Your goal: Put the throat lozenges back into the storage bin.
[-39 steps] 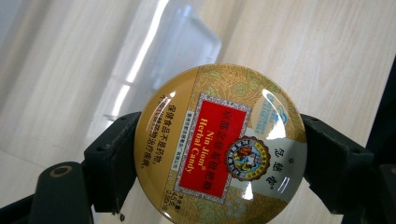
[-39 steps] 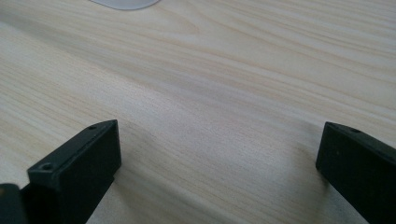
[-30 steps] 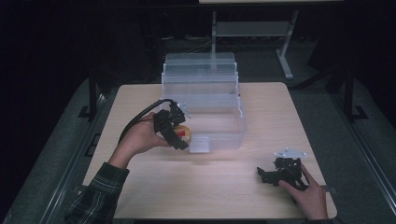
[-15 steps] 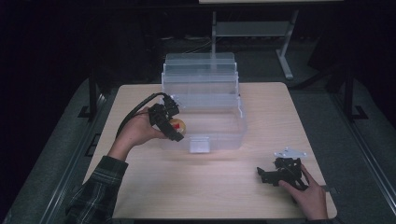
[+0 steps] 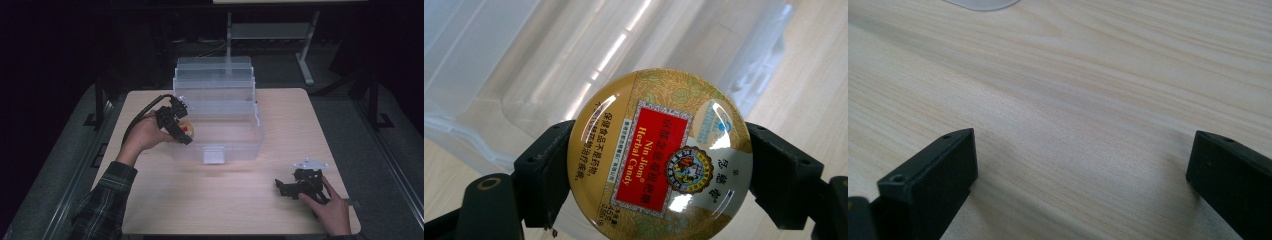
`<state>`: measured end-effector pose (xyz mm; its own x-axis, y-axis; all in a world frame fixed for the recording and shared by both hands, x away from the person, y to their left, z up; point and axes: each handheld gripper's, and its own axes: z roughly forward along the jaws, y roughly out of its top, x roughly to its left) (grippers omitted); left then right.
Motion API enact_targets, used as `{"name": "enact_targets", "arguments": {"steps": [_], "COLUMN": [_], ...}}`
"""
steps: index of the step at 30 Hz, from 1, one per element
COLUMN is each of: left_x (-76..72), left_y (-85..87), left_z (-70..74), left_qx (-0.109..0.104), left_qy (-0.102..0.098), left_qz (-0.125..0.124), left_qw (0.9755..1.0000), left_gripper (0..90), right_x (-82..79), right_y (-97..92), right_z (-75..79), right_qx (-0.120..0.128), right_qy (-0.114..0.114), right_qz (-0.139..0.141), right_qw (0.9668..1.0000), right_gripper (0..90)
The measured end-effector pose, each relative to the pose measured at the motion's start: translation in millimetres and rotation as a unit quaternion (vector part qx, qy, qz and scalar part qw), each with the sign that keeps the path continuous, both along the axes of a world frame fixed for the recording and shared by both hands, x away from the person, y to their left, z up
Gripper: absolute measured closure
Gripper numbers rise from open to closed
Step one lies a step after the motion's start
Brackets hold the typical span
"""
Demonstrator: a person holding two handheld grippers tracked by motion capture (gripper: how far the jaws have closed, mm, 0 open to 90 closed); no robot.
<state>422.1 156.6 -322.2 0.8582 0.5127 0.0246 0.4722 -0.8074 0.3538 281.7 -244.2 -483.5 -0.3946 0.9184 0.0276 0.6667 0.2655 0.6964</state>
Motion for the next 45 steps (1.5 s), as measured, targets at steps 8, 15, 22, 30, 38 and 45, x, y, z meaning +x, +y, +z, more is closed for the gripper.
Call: {"name": "enact_targets", "arguments": {"steps": [8, 15, 22, 30, 38, 45], "left_x": [9.1, 15.9, 20.2, 23.8, 24.5, 25.5], "left_y": [3.8, 7.4, 10.3, 11.7, 12.4, 13.5], "left_z": [-5.1, -10.9, -16.3, -20.0, -20.1, -20.4], "left_qx": [0.004, 0.007, 0.010, 0.012, 0.009, 0.010], "left_qy": [0.000, 0.005, 0.002, 0.002, 0.000, 0.000], "left_qz": [0.013, 0.021, 0.022, 0.029, 0.031, 0.033], "left_qw": [0.9999, 0.9997, 0.9997, 0.9995, 0.9995, 0.9994], "left_gripper": [19.5, 19.5, 19.5, 19.4, 19.2, 19.1], "right_x": [0.1, 0.0, 0.0, 0.0, 0.0, 0.0], "right_y": [-0.2, -0.1, -0.2, -0.2, -0.2, -0.2], "right_z": [-0.1, 0.0, -0.1, 0.0, 0.0, -0.1], "right_qx": [-0.001, -0.001, -0.001, -0.001, -0.001, -0.001], "right_qy": [-0.001, 0.000, -0.001, 0.000, 0.000, -0.001], "right_qz": [0.001, 0.000, 0.001, 0.001, 0.001, 0.001], "right_qw": [1.0000, 1.0000, 1.0000, 1.0000, 1.0000, 1.0000], "right_gripper": [0.0, 0.0, 0.0, 0.0, 0.0, 0.0]}}
